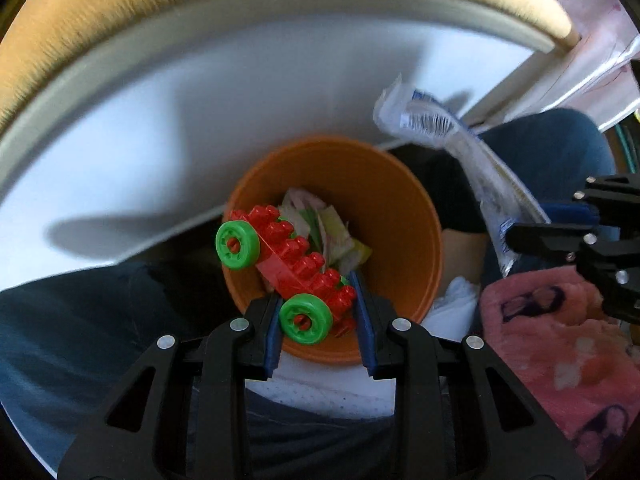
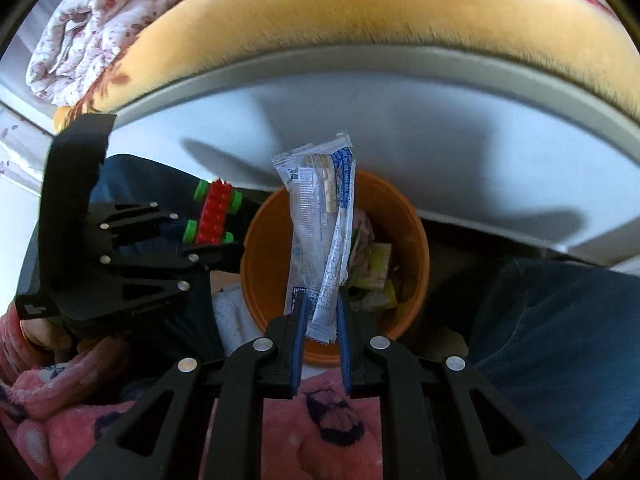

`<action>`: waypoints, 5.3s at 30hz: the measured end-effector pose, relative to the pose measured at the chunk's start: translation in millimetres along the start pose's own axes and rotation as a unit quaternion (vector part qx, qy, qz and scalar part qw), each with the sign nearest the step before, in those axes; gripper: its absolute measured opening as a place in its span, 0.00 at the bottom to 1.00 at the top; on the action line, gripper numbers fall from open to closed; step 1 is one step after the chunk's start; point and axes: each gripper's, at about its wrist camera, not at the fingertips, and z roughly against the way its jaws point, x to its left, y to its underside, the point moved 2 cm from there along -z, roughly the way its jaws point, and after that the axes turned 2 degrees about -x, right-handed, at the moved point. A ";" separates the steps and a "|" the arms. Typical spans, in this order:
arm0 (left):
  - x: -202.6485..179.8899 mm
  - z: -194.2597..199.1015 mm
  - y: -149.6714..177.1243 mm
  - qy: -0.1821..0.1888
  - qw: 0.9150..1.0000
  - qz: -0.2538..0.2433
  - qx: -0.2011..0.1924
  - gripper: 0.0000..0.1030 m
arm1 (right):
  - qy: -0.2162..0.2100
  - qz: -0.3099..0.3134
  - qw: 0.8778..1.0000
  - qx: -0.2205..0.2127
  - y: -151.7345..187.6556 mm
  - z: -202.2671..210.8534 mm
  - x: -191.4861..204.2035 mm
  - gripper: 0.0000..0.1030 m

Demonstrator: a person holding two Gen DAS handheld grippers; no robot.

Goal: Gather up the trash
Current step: 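Carry car and packet over the orange bin and open both grippers, then move the left gripper to the yellow toy piece and grasp it, then grasp the white bottle cap with the right gripper while the left holds the toy, then carry toy and cap over the orange bin and open both grippers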

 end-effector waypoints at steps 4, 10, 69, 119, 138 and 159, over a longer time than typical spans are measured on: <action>3.0 -13.0 0.3 -0.002 1.000 0.005 0.027 0.29 | 0.001 -0.012 1.000 0.009 -1.3 -8.3 -2.9 0.14; 6.5 -23.6 -0.9 0.004 0.998 0.014 0.053 0.29 | 0.001 -0.019 1.000 0.019 -7.3 -19.7 0.2 0.16; 183.6 137.2 -231.1 -0.124 0.958 0.109 -0.236 0.89 | 0.000 -0.028 0.997 -0.073 -38.0 23.1 -9.2 0.71; 68.7 159.2 -107.1 -0.080 0.968 0.063 -0.229 0.47 | 0.182 -0.066 0.962 -0.194 -303.3 48.4 -131.5 0.43; 69.7 169.5 -108.8 -0.085 0.964 0.076 -0.241 0.48 | 0.178 0.006 0.953 -0.244 -244.4 117.1 -70.3 0.30; 24.2 128.8 -47.2 -0.060 0.982 0.042 -0.173 0.47 | 0.073 0.084 0.974 -0.199 -66.0 118.1 20.0 0.31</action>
